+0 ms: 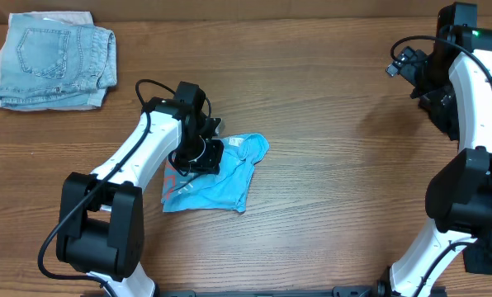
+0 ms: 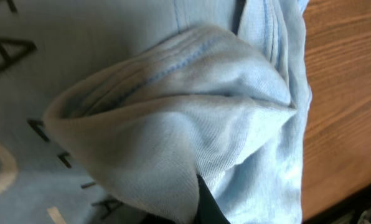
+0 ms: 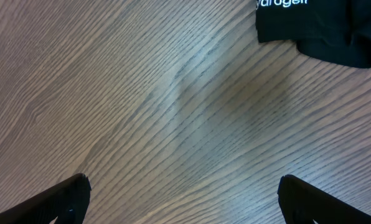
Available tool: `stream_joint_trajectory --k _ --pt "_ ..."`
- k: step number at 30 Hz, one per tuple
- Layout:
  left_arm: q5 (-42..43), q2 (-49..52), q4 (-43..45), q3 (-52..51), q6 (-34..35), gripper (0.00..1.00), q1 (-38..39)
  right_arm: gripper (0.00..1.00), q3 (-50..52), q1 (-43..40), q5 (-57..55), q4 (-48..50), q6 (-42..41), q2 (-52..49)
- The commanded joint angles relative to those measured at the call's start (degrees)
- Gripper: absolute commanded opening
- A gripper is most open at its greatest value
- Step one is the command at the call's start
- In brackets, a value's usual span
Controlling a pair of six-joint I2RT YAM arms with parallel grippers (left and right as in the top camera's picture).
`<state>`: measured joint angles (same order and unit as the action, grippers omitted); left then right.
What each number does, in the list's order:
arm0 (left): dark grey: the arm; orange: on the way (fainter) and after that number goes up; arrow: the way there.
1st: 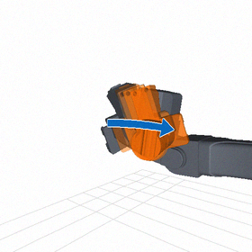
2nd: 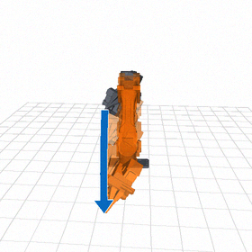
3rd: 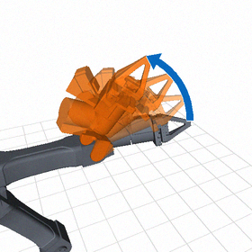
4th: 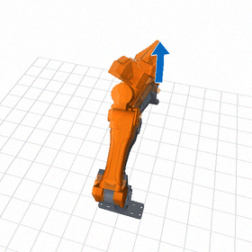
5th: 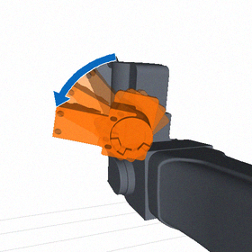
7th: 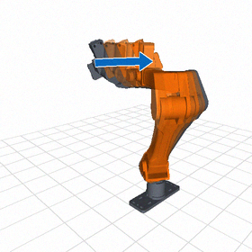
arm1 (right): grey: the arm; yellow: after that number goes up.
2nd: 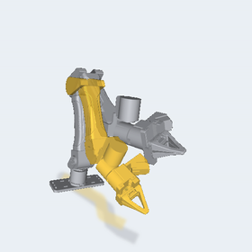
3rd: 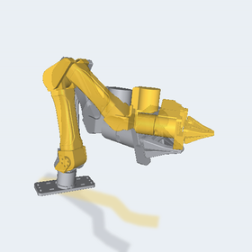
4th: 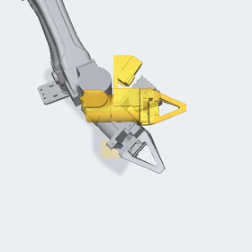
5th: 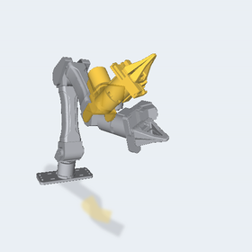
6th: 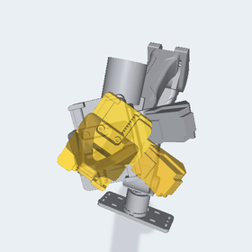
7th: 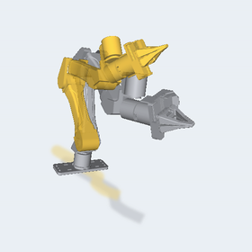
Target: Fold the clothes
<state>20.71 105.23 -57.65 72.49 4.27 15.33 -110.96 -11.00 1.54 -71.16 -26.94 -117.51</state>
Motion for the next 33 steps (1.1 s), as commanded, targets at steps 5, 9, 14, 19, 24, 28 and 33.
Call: stream_joint_trajectory --k 5,9,14,19,24,28,33 --pt "1.88 -7.91 -2.38 2.95 -0.46 0.04 3.85 1.0 -0.87 -0.22 0.07 0.22 0.17 1.77" --pt "1.84 -10.34 -4.26 2.93 -0.44 0.08 8.07 1.0 -0.87 -0.22 0.07 0.22 0.17 1.79" --pt "1.81 -9.88 -7.02 1.81 1.03 0.13 13.42 1.0 -0.87 -0.22 0.07 0.22 0.17 1.79" --pt "1.81 -9.88 -6.99 0.66 2.38 0.83 18.18 1.0 -0.87 -0.22 0.07 0.22 0.17 1.79" --pt "1.84 -9.88 -4.94 0.66 2.38 1.0 20.72 1.0 -0.87 -0.22 0.07 0.22 0.17 1.79" --pt "2.14 -9.88 -3.78 0.7 2.6 1.0 20.59 1.0 -0.87 -0.22 0.07 0.22 0.17 1.79" --pt "5.38 -9.88 -3.19 0.74 1.7 0.99 20.76 1.0 -0.87 -0.22 0.07 0.22 0.17 1.79"
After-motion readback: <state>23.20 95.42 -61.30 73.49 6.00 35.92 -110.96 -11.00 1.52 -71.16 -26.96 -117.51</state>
